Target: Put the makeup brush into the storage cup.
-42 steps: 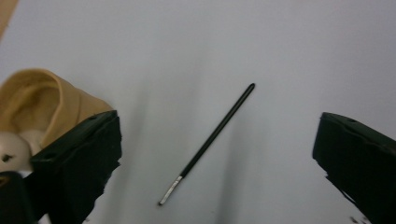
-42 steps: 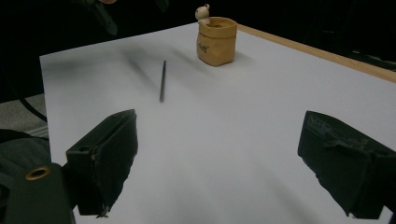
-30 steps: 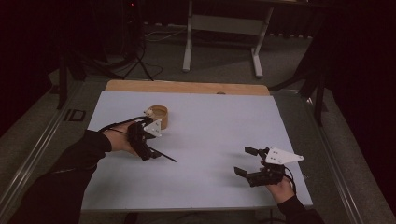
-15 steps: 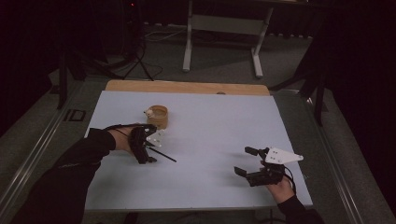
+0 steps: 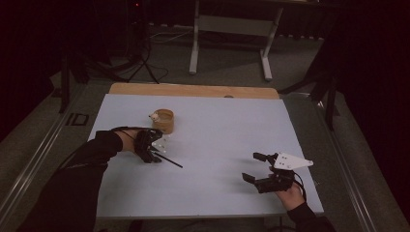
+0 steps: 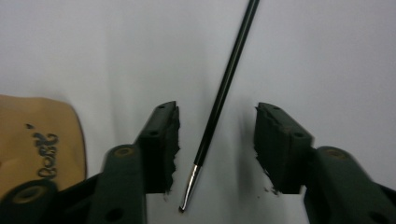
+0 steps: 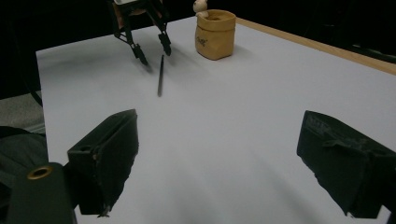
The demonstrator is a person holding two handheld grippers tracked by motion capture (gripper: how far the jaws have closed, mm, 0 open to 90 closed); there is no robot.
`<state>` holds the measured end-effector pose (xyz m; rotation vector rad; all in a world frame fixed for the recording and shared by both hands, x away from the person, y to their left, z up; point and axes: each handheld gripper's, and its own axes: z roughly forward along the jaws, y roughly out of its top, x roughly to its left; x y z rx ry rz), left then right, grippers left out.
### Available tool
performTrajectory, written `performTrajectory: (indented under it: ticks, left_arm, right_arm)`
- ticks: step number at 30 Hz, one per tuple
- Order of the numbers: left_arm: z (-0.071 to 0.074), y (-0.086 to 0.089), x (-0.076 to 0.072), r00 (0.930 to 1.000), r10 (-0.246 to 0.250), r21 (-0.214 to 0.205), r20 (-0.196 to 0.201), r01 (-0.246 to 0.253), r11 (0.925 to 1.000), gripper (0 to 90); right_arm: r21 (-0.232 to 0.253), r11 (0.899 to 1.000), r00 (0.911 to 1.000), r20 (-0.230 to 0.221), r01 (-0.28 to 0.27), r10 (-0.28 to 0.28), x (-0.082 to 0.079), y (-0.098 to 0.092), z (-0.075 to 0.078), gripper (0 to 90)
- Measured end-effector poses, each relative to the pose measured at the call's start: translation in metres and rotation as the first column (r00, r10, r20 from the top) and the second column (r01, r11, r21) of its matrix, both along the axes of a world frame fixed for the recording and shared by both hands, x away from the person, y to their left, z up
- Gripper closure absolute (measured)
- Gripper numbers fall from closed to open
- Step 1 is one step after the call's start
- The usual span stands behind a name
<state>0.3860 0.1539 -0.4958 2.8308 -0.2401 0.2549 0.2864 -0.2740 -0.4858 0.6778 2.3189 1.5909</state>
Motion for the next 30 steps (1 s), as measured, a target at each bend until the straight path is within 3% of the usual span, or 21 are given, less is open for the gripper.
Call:
performTrajectory:
  ticks: [2, 9, 12, 19, 30]
  left_arm:
    - [0.000, -0.001, 0.002, 0.9999, 0.002, 0.000, -0.013, -0.002, 1.0000, 56.7]
    - [-0.003, -0.001, 0.008, 1.0000, 0.000, 0.022, 0.009, 0.000, 0.9998, 61.4]
    - [-0.010, -0.002, 0.012, 1.0000, -0.006, 0.069, -0.001, 0.006, 0.9976, 62.8]
    - [-0.011, -0.005, 0.014, 0.9992, -0.035, 0.082, -0.022, 0.036, 0.9960, 70.5]
    - [-0.012, -0.002, 0.014, 0.9976, -0.015, 0.068, -0.068, 0.020, 0.9975, 84.1]
  right_arm:
    - [0.001, 1.000, 1.0000, 0.002, -0.001, 0.001, 0.000, 0.000, 0.000, 12.7]
    - [0.001, 1.000, 1.0000, 0.000, -0.002, 0.002, 0.000, 0.000, 0.000, 12.7]
    - [0.000, 1.000, 1.0000, -0.003, -0.002, 0.002, 0.000, 0.000, 0.000, 12.7]
    - [0.002, 1.000, 1.0000, -0.006, -0.003, 0.003, 0.000, 0.000, 0.000, 12.7]
    - [0.001, 1.000, 1.0000, -0.006, 0.001, -0.001, 0.000, -0.001, 0.000, 12.7]
